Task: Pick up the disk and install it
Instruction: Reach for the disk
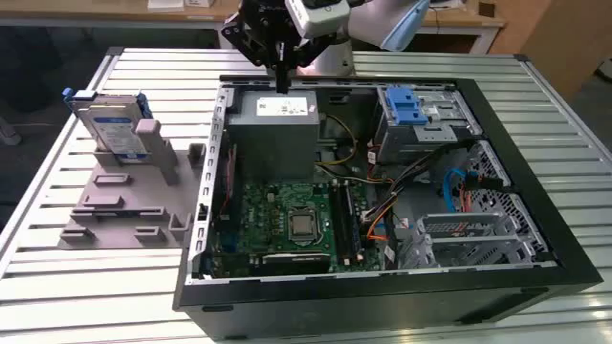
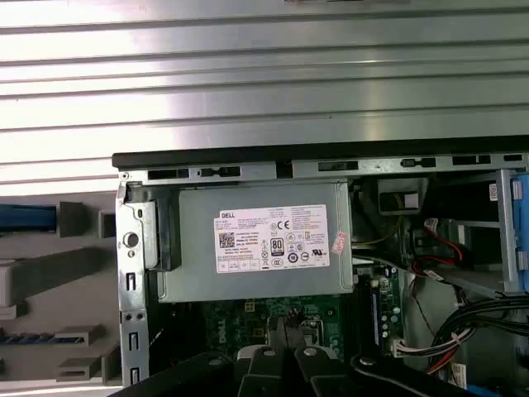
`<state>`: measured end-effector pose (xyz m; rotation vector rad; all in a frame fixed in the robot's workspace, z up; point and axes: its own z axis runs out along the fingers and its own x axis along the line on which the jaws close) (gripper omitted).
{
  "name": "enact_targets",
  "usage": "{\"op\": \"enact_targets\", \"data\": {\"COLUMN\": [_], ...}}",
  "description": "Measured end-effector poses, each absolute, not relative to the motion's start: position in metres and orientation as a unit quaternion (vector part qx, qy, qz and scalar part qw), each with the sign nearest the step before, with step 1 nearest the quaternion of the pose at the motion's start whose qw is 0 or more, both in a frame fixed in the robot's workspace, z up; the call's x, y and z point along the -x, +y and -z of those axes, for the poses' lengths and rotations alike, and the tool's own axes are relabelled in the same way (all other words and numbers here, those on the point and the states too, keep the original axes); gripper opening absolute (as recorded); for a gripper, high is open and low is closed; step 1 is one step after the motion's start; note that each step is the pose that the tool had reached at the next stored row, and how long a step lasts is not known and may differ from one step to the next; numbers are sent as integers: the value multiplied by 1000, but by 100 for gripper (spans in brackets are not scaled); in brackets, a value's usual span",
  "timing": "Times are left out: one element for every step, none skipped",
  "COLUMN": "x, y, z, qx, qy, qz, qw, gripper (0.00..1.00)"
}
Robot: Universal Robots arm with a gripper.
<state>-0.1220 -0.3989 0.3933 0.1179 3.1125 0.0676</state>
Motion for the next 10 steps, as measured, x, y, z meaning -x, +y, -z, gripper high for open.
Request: {"op": "enact_targets", "data": {"x": [122,122,122,122,122,122,122,123,123,123], "y": [-399,-399,-399,-399,-399,-399,-399,-399,-399,-399], "z": [-393,-393,-393,-393,-393,-393,-393,-393,-393,-393], "qx": [-38,-38,-38,-38,-38,-38,-38,-38,-38,-38], "qy": [999,999,999,999,999,999,999,999,999,999], "qz": [-22,-22,-22,-22,-22,-22,-22,-22,-22,-22], "qw": [13,13,13,13,13,13,13,13,13,13], "gripper": [11,11,11,11,11,11,11,11,11,11]}}
